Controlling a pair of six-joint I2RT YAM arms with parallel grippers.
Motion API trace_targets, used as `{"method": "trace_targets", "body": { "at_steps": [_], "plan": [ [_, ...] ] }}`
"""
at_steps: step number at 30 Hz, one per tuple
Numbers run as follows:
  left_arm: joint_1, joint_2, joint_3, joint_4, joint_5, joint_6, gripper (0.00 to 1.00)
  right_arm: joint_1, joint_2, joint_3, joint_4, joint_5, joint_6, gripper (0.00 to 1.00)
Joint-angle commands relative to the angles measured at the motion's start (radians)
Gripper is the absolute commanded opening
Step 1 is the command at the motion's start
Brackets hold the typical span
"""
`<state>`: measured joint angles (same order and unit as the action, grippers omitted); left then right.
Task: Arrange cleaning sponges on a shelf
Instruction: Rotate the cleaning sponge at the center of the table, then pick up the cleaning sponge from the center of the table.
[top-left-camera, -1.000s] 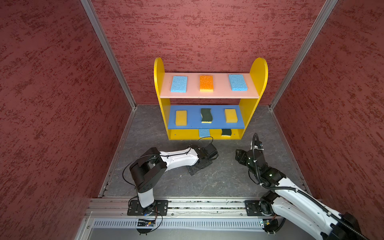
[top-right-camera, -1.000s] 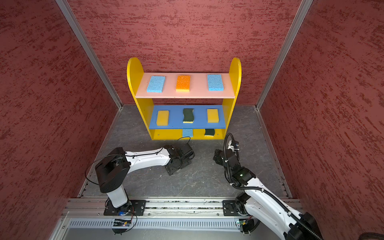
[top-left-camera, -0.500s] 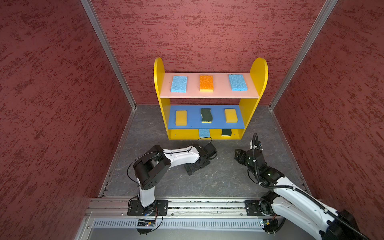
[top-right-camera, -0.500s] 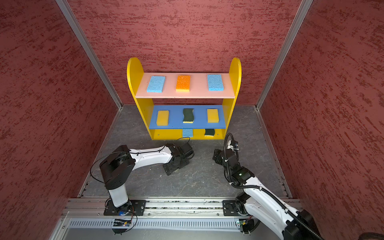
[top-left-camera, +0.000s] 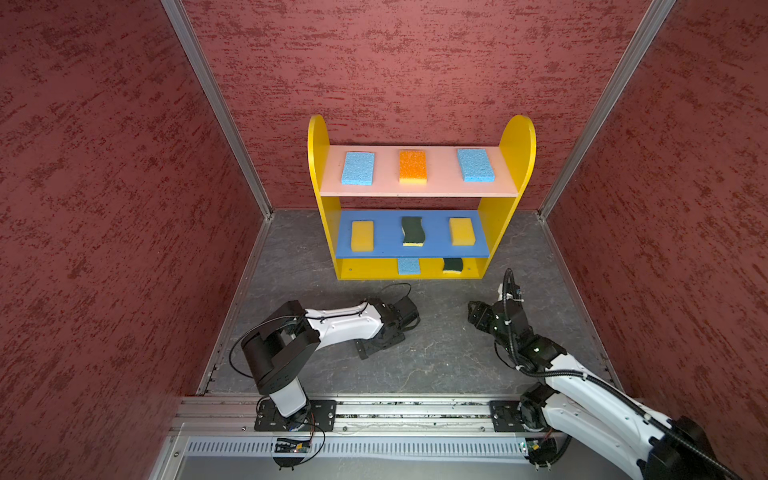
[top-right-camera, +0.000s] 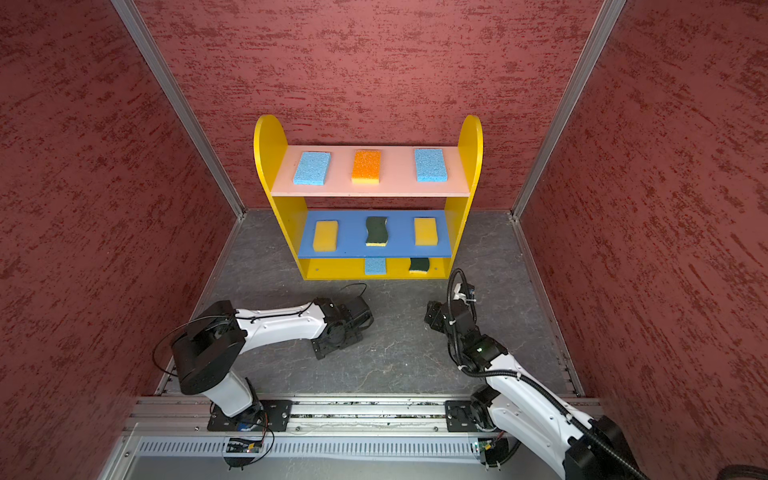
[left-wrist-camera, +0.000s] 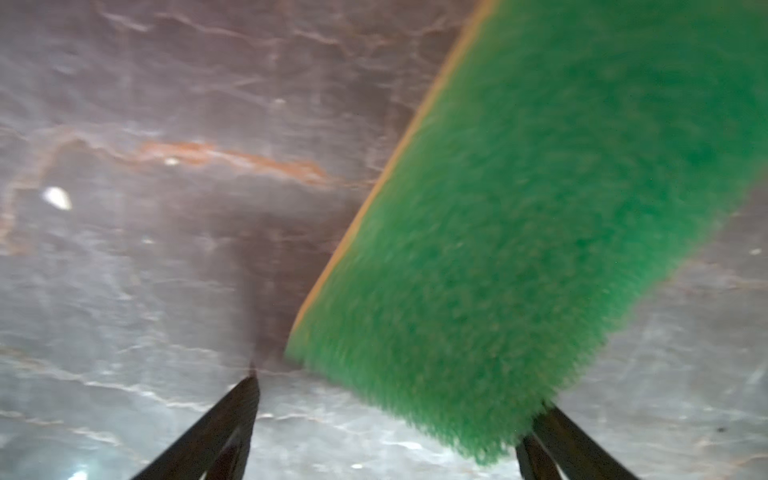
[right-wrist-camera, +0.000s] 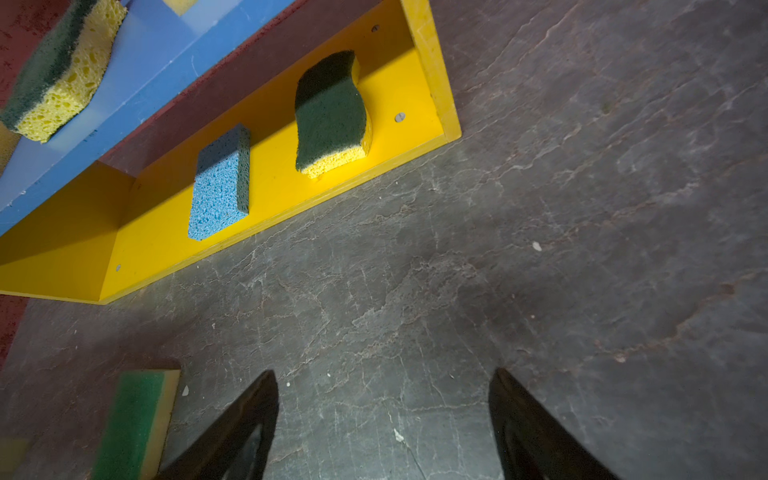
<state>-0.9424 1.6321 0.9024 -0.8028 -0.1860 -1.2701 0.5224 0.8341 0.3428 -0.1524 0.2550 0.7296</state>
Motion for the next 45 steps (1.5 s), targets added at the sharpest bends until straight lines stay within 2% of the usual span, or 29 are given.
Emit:
{"method": "trace_targets", "body": {
  "at_steps": [1, 4, 10, 14, 18, 25, 38, 45],
  "plan": [
    [0.006, -0.034, -0.048, 0.018, -0.038, 0.100, 0.94, -0.009, 0.003, -0.013, 0.031, -0.016, 0.014, 0.80],
    [0.023, -0.043, -0.042, 0.061, -0.039, 0.243, 0.95, -0.008, 0.006, -0.013, 0.030, -0.022, 0.022, 0.80],
    [0.043, 0.016, 0.046, 0.025, -0.076, 0.509, 1.00, -0.009, -0.010, -0.017, 0.009, -0.018, 0.036, 0.79],
    [0.057, 0.045, 0.057, 0.042, -0.099, 0.609, 0.99, -0.009, -0.029, -0.025, 0.003, -0.015, 0.046, 0.79],
    [0.073, 0.047, 0.042, 0.078, -0.043, 0.608, 1.00, -0.009, -0.036, -0.025, -0.015, -0.014, 0.048, 0.79],
    [0.072, -0.004, -0.036, 0.186, 0.015, 0.654, 0.94, -0.009, -0.026, -0.026, -0.005, -0.014, 0.050, 0.79],
    [0.069, -0.100, -0.140, 0.243, 0.024, 0.586, 0.83, -0.009, 0.001, -0.019, 0.000, -0.033, 0.067, 0.77],
    [0.068, -0.125, -0.177, 0.284, 0.018, 0.594, 0.79, -0.009, 0.013, -0.018, 0.005, -0.039, 0.073, 0.76]
  ]
}}
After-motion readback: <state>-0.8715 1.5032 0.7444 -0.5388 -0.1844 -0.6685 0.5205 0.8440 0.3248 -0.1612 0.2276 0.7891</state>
